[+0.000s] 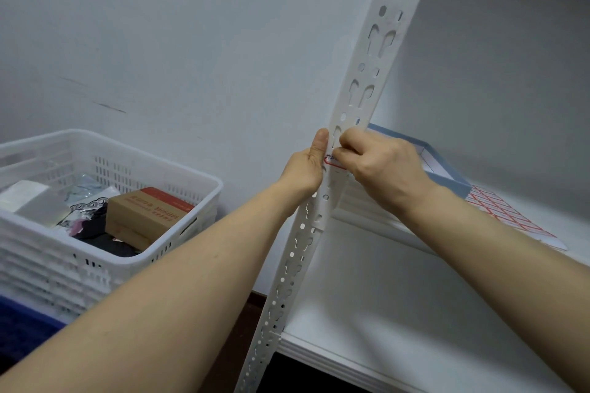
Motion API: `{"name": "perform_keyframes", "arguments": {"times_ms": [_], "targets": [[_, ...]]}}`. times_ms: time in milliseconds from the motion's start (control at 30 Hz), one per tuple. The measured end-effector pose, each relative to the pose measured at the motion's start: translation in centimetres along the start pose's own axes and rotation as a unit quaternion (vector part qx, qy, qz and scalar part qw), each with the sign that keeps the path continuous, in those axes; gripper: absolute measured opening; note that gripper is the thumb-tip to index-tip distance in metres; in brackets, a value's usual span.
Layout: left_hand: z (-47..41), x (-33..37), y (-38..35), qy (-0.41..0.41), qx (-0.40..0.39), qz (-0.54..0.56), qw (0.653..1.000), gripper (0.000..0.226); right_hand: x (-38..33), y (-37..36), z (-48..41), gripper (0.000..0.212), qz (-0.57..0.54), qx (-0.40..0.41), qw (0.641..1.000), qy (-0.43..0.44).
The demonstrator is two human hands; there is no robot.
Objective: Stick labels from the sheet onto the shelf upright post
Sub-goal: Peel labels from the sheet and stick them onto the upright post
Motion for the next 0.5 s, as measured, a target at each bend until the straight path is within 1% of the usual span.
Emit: {"name": "perform_keyframes", "arguments": {"times_ms": [133, 267, 300, 500], "targets": [[0.13, 0.00, 0.03, 0.005, 0.001, 0.003, 1.000, 0.059, -0.01, 0.08, -0.24, 0.032, 0.003, -0.004, 1.000, 0.012], [0.01, -0.19, -0.06, 0.011, 0.000, 0.004, 1.000, 0.059, -0.15, 0.09, -0.11, 0.016, 0.017, -0.011, 1.000, 0.021], [-0.05, -0.21, -0.07, 0.010, -0.001, 0.005, 1.000, 0.058, -0.17, 0.03, -0.07, 0.015, 0.018, -0.013, 0.999, 0.023], [-0.18, -0.28, -0.02, 0.011, 0.001, 0.005, 1.000, 0.058, -0.31, 0.04, -0.05, 0.023, 0.032, 0.006, 0.999, 0.034]]}}
Point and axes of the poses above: each hand's wrist, its own z-axis away from the middle knuckle, its own y-axis out of the back of the hand, x = y × z, the point moved 9 cm from there along -z, towards the middle knuckle, and after that the axes turned 9 degrees about y, right-handed, at the moved point
